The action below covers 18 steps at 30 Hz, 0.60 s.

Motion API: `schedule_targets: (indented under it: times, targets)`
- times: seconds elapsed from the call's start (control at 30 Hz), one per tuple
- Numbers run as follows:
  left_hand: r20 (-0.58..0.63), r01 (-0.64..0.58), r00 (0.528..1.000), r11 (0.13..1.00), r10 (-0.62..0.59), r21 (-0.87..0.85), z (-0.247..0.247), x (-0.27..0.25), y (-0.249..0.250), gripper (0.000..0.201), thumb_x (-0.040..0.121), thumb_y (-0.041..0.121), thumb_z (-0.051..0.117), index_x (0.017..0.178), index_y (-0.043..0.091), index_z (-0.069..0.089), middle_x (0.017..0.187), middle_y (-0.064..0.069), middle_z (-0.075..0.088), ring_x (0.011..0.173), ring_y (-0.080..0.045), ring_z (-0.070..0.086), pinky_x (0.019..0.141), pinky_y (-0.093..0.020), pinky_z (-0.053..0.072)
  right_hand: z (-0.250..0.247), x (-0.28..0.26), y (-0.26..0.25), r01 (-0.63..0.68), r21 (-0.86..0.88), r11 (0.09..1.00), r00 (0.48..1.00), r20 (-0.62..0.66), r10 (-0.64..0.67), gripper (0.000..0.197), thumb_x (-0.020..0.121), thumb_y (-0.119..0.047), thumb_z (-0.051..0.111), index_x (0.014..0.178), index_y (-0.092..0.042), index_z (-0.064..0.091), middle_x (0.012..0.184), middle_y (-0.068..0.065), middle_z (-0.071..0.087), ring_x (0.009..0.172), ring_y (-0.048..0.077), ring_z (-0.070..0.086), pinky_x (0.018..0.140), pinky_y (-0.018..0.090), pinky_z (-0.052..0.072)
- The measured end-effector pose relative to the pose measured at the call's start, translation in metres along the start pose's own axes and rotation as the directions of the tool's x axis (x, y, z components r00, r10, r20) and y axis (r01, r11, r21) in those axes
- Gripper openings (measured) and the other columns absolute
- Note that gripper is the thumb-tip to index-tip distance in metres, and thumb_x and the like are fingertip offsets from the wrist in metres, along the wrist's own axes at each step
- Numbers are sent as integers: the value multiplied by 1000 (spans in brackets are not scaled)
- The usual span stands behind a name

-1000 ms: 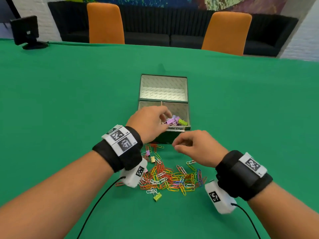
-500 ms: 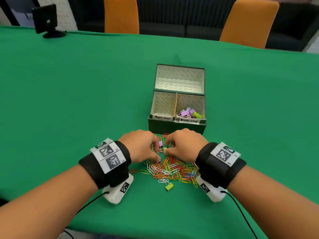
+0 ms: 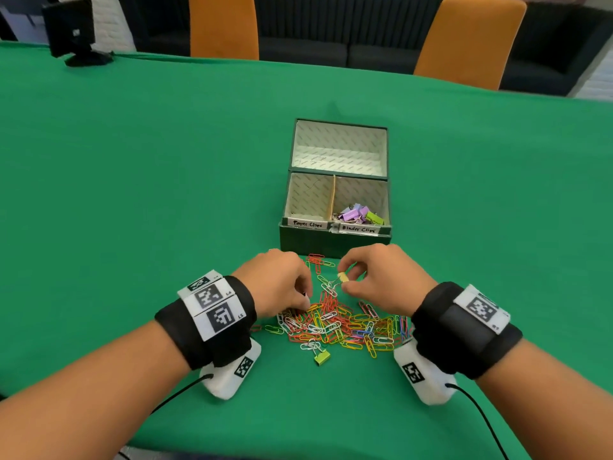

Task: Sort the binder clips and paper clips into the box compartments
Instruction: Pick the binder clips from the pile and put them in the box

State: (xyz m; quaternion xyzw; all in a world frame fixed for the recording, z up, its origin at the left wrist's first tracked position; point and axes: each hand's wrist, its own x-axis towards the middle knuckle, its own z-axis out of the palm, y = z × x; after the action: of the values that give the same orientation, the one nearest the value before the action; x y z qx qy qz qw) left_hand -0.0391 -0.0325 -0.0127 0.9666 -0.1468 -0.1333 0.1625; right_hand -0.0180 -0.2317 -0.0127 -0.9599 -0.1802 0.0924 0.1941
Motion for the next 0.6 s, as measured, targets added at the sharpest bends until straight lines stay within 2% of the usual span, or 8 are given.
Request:
schedule_targets:
  times: [0.07,0.13,0.2,0.3,0.4,0.47,0.53,0.6]
  targets:
    - [-35,-29,999,996,26,-86,-2,3,3,15,75,32,78,89,26,74,81,8,71,76,-8,63,68,-22,47,-8,-5,7,16,58,998,997,-77,-12,17,80,-29,69,96,-33,69,79,-15,70,67,-2,60,70,20,48]
    - [-86,-68,995,982,53,-178,-7,6,7,15,76,25,79,89,23,74,78,8,71,74,-5,64,70,-20,49,-18,-6,14,35,138,990,979,-202,-6,15,81,-27,70,95,-33,71,77,-14,70,61,-8,57,63,6,40]
    - [-139,-104,988,958,69,-267,-14,9,14,12,77,16,78,88,18,74,79,6,73,71,-4,66,72,-20,52,-32,-4,18,41,217,975,942,-334,34,16,82,-25,71,95,-32,72,78,-13,69,55,-6,55,59,3,38]
    - [-244,-146,967,937,69,-317,-26,18,22,11,77,11,76,87,17,76,80,5,75,74,-4,68,75,-19,53,-53,4,21,39,235,971,880,-468,78,17,82,-27,70,98,-33,71,81,-15,68,55,-2,55,64,13,43]
    - [-340,-177,939,925,57,-335,-38,30,28,10,76,14,78,83,22,75,73,11,71,65,4,62,70,-16,49,-63,17,21,11,208,978,840,-532,104,20,83,-30,70,102,-31,72,82,-16,67,64,3,58,74,22,47]
    - [-388,-169,921,931,32,-324,-42,40,28,10,75,18,79,81,25,74,73,14,70,62,8,57,66,-17,46,-63,25,21,-38,149,988,868,-486,106,25,84,-33,68,108,-29,71,85,-16,67,78,11,63,81,26,49]
    - [-412,-137,911,935,-10,-326,-42,49,27,10,74,22,80,80,26,73,75,14,69,61,6,55,63,-19,44,-58,28,23,-93,70,993,910,-398,114,31,86,-37,66,117,-30,68,93,-14,70,93,16,65,87,30,50]
    - [-419,-120,907,937,-31,-329,-40,56,28,11,73,22,80,79,27,72,77,13,69,59,4,54,61,-19,42,-51,23,28,-101,81,992,898,-421,126,28,88,-35,64,116,-31,68,94,-14,70,89,16,65,87,31,51]
